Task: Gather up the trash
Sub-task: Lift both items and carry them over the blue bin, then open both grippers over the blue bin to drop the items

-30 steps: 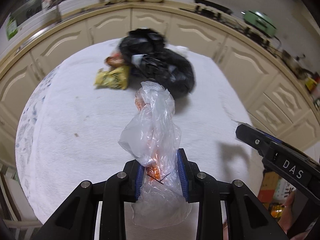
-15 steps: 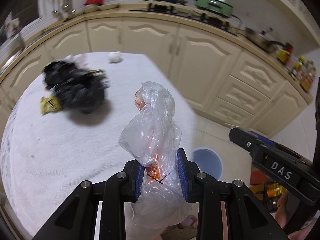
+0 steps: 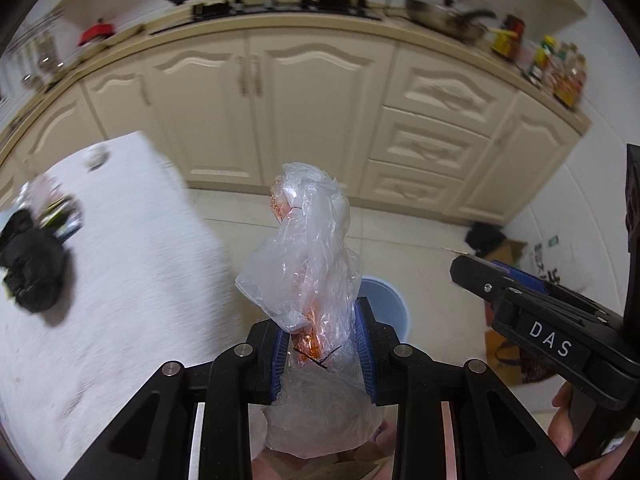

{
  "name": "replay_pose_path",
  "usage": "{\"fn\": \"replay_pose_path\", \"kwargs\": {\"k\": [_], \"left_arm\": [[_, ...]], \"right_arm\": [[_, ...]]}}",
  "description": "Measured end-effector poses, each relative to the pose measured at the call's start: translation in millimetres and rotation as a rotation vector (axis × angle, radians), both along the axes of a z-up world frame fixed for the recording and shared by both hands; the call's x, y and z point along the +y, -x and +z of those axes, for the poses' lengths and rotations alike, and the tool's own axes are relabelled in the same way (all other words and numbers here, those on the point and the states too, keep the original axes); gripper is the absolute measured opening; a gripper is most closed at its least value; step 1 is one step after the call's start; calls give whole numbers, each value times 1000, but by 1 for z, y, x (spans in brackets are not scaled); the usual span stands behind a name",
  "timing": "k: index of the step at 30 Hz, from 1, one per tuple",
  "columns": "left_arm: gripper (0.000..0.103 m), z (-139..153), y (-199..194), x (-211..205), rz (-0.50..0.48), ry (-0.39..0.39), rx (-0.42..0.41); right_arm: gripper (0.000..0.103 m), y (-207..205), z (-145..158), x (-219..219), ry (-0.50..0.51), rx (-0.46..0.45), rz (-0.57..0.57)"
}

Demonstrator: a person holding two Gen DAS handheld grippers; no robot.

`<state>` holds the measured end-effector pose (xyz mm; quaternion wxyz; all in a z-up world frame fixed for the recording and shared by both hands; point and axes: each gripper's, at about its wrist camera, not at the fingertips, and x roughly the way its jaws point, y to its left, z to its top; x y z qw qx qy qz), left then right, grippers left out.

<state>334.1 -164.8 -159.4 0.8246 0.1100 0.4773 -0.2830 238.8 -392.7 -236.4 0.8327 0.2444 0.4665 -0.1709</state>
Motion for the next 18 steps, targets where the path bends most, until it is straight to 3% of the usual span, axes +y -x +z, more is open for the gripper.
{"fn": "replay_pose_path", "kwargs": {"k": [14,16,18], "left_arm": [[28,-46,-58,-129,-140,-67,110],[32,-52,-67,-150,-145,-69,122],[46,-58,-75,-162,-143,-77,137]], "right_arm": [[42,35,-27,-90,-21,78,-176],[42,36,-31,-98,-30,85,-187],[42,37,-37,-102,-38,96,-193]]}}
